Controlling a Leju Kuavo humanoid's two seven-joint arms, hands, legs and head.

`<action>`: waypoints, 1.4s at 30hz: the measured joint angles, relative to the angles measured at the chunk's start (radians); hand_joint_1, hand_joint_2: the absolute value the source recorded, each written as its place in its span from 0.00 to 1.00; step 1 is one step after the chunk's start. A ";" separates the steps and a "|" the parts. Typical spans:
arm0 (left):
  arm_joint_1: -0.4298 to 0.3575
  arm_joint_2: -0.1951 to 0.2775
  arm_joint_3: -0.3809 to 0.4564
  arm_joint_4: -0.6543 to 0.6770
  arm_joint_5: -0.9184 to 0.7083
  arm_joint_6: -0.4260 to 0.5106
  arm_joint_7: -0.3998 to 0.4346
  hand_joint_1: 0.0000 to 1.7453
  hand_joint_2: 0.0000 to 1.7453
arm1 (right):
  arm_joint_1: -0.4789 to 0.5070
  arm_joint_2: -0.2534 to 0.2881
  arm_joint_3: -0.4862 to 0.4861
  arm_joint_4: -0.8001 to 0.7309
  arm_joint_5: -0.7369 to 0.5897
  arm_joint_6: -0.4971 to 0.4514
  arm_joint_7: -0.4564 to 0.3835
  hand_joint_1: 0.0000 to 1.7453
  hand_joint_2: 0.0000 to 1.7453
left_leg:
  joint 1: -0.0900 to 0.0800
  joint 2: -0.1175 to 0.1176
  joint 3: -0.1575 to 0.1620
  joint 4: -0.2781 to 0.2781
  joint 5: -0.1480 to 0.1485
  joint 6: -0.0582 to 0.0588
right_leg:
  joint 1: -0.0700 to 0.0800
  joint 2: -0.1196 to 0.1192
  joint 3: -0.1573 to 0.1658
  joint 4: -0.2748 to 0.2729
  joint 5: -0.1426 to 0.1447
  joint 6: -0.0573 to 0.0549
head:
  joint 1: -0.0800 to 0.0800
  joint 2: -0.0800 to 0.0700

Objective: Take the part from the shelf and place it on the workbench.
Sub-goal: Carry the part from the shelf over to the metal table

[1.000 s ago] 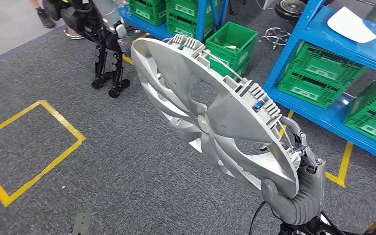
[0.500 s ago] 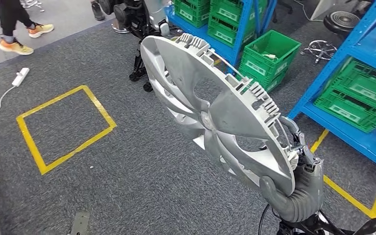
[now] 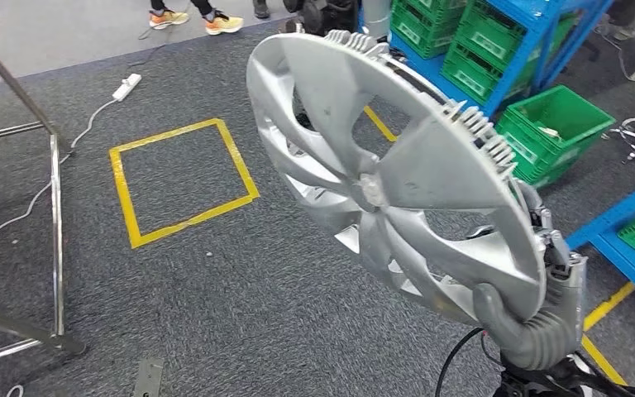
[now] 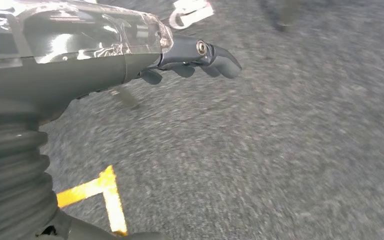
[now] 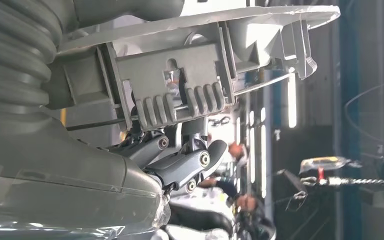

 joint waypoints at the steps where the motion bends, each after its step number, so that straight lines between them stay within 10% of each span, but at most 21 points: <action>1: 0.001 -0.004 0.003 0.000 0.007 0.001 0.002 0.00 1.00 | -0.007 -0.007 -0.012 -0.012 -0.012 0.002 0.004 1.00 1.00 | -0.006 -0.019 -0.001 0.000 0.002 0.004 | 0.007 0.004 -0.015 0.026 0.001 -0.010 | 0.002 0.000; 6: 0.001 -0.010 0.019 0.001 0.022 -0.005 0.004 0.00 1.00 | -0.042 -0.015 -0.035 -0.039 -0.030 0.031 -0.013 1.00 1.00 | -0.020 -0.101 -0.004 -0.001 0.015 0.009 | 0.040 0.085 0.066 -0.208 0.151 -0.077 | 0.002 0.000; 9: 0.004 -0.014 0.020 0.001 0.008 -0.003 0.015 0.00 1.00 | -0.046 -0.016 -0.042 -0.045 -0.035 0.048 -0.033 1.00 1.00 | -0.015 -0.135 -0.012 -0.010 0.031 -0.009 | 0.044 0.079 0.079 -0.248 0.163 -0.086 | 0.003 0.000; 13: 0.008 -0.016 0.020 0.002 0.004 0.000 0.021 0.00 1.00 | -0.045 -0.015 -0.048 -0.047 -0.040 0.056 -0.040 1.00 1.00 | -0.019 0.011 -0.060 0.077 -0.039 -0.023 | 0.039 0.026 0.095 -0.297 0.198 -0.082 | -0.002 0.000; 16: 0.005 -0.016 0.020 0.002 0.003 0.000 0.021 0.00 1.00 | -0.039 -0.016 -0.049 -0.047 -0.048 0.061 -0.044 1.00 1.00 | -0.002 0.018 -0.114 0.217 -0.107 -0.044 | 0.035 -0.021 0.091 -0.298 0.200 -0.079 | -0.004 0.000; 19: 0.006 -0.016 0.020 0.004 -0.001 0.000 0.018 0.00 1.00 | -0.036 -0.017 -0.050 -0.047 -0.055 0.073 -0.050 1.00 1.00 | 0.007 0.050 -0.033 0.111 -0.053 -0.063 | 0.027 -0.063 0.090 -0.287 0.192 -0.061 | -0.006 0.000; 22: 0.004 -0.020 0.020 0.004 -0.012 -0.001 0.018 0.00 1.00 | -0.032 -0.018 -0.054 -0.049 -0.055 0.087 -0.053 1.00 1.00 | 0.001 0.118 0.044 -0.010 -0.028 -0.046 | 0.029 -0.093 0.089 -0.266 0.174 -0.036 | -0.008 0.000; 26: 0.004 -0.020 0.020 0.004 -0.017 0.000 0.025 0.00 1.00 | -0.023 -0.020 -0.056 -0.052 -0.053 0.095 -0.053 1.00 1.00 | -0.005 0.074 0.034 -0.013 -0.023 -0.008 | 0.022 -0.092 0.088 -0.249 0.152 -0.019 | -0.005 0.000; 31: 0.001 -0.020 0.020 0.004 -0.019 0.000 0.025 0.00 1.00 | -0.008 -0.024 -0.064 -0.056 -0.052 0.095 -0.053 1.00 1.00 | -0.013 -0.002 0.024 -0.014 -0.010 0.013 | 0.020 0.002 -0.024 0.019 0.012 -0.022 | 0.002 0.000; 33: 0.002 -0.020 0.020 0.004 -0.019 0.000 0.026 0.00 1.00 | -0.005 -0.024 -0.067 -0.056 -0.052 0.095 -0.053 1.00 1.00 | -0.019 -0.037 0.023 -0.014 -0.007 0.017 | 0.027 0.011 -0.018 -0.002 0.052 -0.037 | 0.003 0.000; 36: 0.001 -0.023 0.020 0.004 -0.019 0.000 0.026 0.00 1.00 | -0.005 -0.025 -0.073 -0.059 -0.051 0.096 -0.054 1.00 1.00 | -0.020 -0.085 0.023 -0.014 0.001 0.015 | 0.038 0.073 0.056 -0.185 0.160 -0.069 | 0.001 0.000; 39: 0.002 -0.027 0.020 0.004 -0.019 0.000 0.026 0.00 1.00 | -0.006 -0.028 -0.075 -0.063 -0.050 0.096 -0.054 1.00 1.00 | -0.012 -0.127 0.008 -0.017 0.017 -0.003 | 0.044 0.085 0.074 -0.246 0.176 -0.085 | 0.004 0.000; 42: 0.008 -0.027 0.019 0.004 -0.020 0.000 0.031 0.00 1.00 | -0.006 -0.029 -0.075 -0.065 -0.055 0.101 -0.056 1.00 1.00 | -0.017 -0.053 -0.017 0.007 -0.002 -0.013 | 0.040 0.044 0.087 -0.289 0.196 -0.081 | 0.003 0.000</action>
